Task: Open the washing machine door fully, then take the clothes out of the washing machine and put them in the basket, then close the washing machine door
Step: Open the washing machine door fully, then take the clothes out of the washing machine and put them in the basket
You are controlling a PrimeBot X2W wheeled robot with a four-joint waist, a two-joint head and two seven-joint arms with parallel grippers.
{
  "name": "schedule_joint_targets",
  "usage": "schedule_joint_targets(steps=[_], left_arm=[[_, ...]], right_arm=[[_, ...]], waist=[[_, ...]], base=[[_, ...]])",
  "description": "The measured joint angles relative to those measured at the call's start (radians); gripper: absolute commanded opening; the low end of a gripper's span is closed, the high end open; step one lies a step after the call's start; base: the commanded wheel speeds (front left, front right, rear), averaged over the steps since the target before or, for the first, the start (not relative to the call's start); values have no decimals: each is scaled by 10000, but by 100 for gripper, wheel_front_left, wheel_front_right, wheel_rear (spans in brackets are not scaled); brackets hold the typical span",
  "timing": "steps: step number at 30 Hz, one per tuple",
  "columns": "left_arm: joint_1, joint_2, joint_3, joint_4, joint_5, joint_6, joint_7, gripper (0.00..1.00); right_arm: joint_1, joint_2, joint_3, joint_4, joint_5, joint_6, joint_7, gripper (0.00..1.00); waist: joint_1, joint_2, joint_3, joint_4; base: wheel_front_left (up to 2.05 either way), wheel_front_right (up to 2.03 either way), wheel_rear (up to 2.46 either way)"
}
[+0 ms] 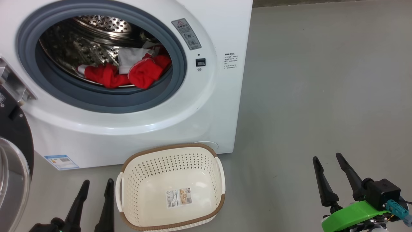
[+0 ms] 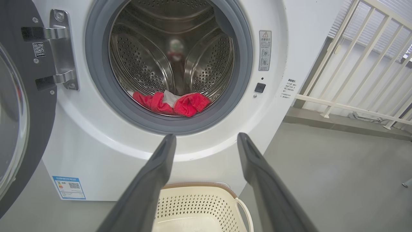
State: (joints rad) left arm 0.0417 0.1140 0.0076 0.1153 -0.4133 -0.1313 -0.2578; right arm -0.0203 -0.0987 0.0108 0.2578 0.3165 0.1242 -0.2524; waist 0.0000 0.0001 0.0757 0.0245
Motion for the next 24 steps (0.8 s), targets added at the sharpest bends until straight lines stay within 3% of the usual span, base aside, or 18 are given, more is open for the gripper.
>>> schedule_joint_targets(steps=[16,24], left_arm=[[-23,25,-107,-38,-54,0,0,100],[-33,176,-219,-69,-215,0,0,100]], right_arm=[[0,58,-4,-69,-2,0,0,100],[0,58,2,-73,-2,0,0,100]], waist=[[0,0,41,131],[0,0,57,158]], base=[[1,-1,0],[78,-78,0]])
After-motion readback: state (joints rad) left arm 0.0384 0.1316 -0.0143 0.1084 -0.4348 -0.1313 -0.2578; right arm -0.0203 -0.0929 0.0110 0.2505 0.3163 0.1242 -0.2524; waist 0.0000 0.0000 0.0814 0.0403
